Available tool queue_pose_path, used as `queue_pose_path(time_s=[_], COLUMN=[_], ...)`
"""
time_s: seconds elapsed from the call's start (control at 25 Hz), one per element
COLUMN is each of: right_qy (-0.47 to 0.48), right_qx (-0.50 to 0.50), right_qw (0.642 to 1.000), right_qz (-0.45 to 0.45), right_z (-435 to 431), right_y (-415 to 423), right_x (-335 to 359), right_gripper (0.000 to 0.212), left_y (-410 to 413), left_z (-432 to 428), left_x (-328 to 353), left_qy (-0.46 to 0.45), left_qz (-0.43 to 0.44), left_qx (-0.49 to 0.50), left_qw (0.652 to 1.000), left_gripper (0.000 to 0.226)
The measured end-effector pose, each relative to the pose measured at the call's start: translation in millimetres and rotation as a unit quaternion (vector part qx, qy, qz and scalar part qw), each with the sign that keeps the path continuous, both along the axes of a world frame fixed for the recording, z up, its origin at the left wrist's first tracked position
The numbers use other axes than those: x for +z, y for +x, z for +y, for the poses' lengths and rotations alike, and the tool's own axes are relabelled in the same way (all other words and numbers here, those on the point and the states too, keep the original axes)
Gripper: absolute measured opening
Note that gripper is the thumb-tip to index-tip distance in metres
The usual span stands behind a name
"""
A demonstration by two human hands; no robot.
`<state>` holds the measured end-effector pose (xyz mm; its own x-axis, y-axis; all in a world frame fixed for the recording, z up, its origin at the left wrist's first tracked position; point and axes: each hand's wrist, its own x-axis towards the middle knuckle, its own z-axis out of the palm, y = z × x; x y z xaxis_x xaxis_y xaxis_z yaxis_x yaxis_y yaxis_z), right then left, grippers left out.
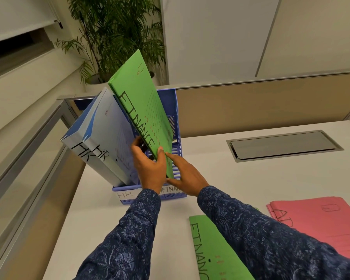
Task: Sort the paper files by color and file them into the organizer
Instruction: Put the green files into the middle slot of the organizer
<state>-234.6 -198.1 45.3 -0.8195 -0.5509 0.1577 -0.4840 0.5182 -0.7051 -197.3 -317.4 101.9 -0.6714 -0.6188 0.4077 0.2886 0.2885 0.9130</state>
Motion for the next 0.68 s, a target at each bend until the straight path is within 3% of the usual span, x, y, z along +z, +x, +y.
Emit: queue_pose_path(time_s=[0.24, 0.68], right_qy=[0.003, -0.036], right_qx=[-0.003, -0.034], right_qw=[1.000, 0.998], right_qz=[-0.003, -0.033], right_z=[-1, -2], right_y=[-1, -2], right_x=[-1, 0], right_gripper=[0.079, 0.078], left_y=[4, 10], left_z=[-4, -11], left_x=[-1, -16], left_qy=[0.003, -0.003], left_qz=[-0.029, -0.089], left_qx=[-0.033, -0.058], left_qw=[0.999, 0.994], left_gripper=[0.060, 0.057])
